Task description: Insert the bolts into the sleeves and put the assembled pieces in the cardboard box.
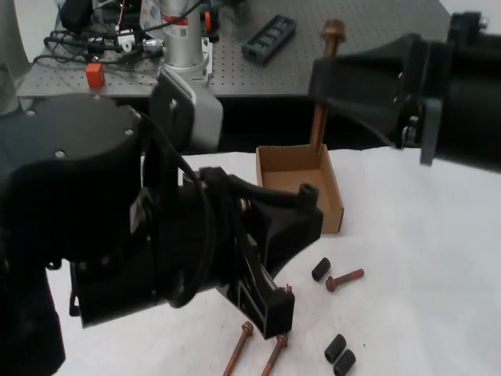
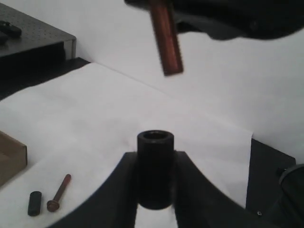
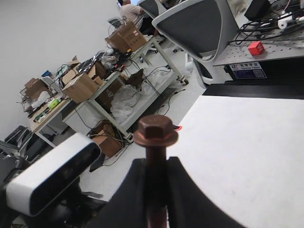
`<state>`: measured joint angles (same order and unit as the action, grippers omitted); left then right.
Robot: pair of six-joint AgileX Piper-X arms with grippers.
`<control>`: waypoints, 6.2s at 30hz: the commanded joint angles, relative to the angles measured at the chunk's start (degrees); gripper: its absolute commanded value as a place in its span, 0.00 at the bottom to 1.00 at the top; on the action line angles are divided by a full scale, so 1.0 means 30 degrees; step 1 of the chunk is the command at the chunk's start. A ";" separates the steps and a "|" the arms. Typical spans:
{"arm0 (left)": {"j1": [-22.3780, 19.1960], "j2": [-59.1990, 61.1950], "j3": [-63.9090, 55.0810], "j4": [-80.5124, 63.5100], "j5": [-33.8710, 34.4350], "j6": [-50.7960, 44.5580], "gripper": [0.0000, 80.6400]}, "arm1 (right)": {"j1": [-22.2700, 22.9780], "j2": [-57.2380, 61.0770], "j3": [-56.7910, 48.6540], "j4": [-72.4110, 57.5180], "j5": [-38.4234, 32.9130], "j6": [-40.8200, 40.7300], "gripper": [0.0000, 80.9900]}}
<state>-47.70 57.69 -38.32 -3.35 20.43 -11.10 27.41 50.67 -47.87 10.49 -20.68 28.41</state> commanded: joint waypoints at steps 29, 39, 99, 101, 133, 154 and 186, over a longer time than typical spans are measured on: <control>-0.0020 -0.0259 -0.0054 -0.1038 -0.1017 -0.1782 0.01 | 0.0257 0.0826 -0.0065 0.0674 0.0703 -0.1699 0.01; -0.0020 -0.0259 -0.0054 -0.1038 -0.1317 -0.1886 0.01 | 0.0257 0.0852 -0.0065 0.2273 0.0505 -0.2781 0.01; 0.3157 2.7715 -2.8977 1.4520 -0.4431 -0.2750 0.38 | -0.6475 -0.2885 -0.0107 0.9978 0.4567 -0.5712 0.51; 0.3284 2.7512 -2.8977 1.4844 -0.4273 -0.2750 0.46 | -0.6475 -0.2382 -0.0107 1.0460 0.4567 -0.6602 0.51; 0.8726 0.3160 -0.6704 1.5641 -0.4542 0.1710 0.41 | -0.3961 1.7570 -0.5738 1.0866 0.9634 -2.3488 0.51; 0.8726 0.0224 -0.3108 1.5426 -0.3920 0.3561 0.41 | -0.3927 2.0443 -0.5738 0.9002 1.0136 -2.1503 0.01; 0.2496 2.3238 -2.3889 2.0015 -0.3071 0.7811 0.41 | -0.7689 0.1526 0.4709 0.7500 0.4840 -1.0248 0.01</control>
<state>-39.63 126.13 -107.48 54.40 12.95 10.86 5.12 56.55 -33.79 33.66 -5.58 -3.04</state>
